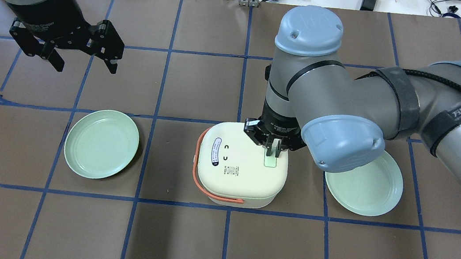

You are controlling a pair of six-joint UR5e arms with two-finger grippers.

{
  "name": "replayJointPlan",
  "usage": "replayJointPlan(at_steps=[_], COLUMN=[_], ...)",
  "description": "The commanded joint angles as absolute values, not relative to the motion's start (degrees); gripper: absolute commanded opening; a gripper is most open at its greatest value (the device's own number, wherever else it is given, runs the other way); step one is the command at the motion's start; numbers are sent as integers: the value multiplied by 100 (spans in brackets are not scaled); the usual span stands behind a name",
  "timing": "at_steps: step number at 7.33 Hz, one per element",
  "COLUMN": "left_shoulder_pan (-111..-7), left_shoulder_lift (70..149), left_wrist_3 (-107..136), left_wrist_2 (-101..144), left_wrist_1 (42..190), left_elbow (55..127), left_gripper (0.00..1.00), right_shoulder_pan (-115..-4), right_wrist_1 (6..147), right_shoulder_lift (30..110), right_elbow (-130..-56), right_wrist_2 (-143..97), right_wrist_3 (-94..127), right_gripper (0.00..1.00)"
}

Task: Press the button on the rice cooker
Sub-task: 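Press down on the rice cooker's lid button with the right gripper, then lift the right gripper away as the rice cooker lid pops open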

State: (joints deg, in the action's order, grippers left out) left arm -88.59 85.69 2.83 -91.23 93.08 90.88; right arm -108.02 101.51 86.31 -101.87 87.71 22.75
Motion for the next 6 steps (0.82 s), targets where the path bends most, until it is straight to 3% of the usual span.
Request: replayJointPlan(at_steps=[1, 3, 6], left_shoulder_pan=[-8859, -8859, -8859], left_shoulder_lift=[8569, 8569, 8569], left_wrist_3=[290, 281, 281], left_wrist_2=[-9123, -9123, -9123], left_wrist_1=[9308, 9308, 9308], left_elbow=[9088, 9088, 9088], left_gripper=[100, 100, 100], right_shoulder_pan=[-10453, -9593, -8827], right_wrist_1=[9681, 8907, 8798], right_shoulder_lift=[8613, 8631, 8648], right_elbow=[-9505, -8653, -8245], right_wrist_2=[8780, 8745, 8763], right_wrist_3=[1561, 926, -139], right_gripper=[100, 100, 100])
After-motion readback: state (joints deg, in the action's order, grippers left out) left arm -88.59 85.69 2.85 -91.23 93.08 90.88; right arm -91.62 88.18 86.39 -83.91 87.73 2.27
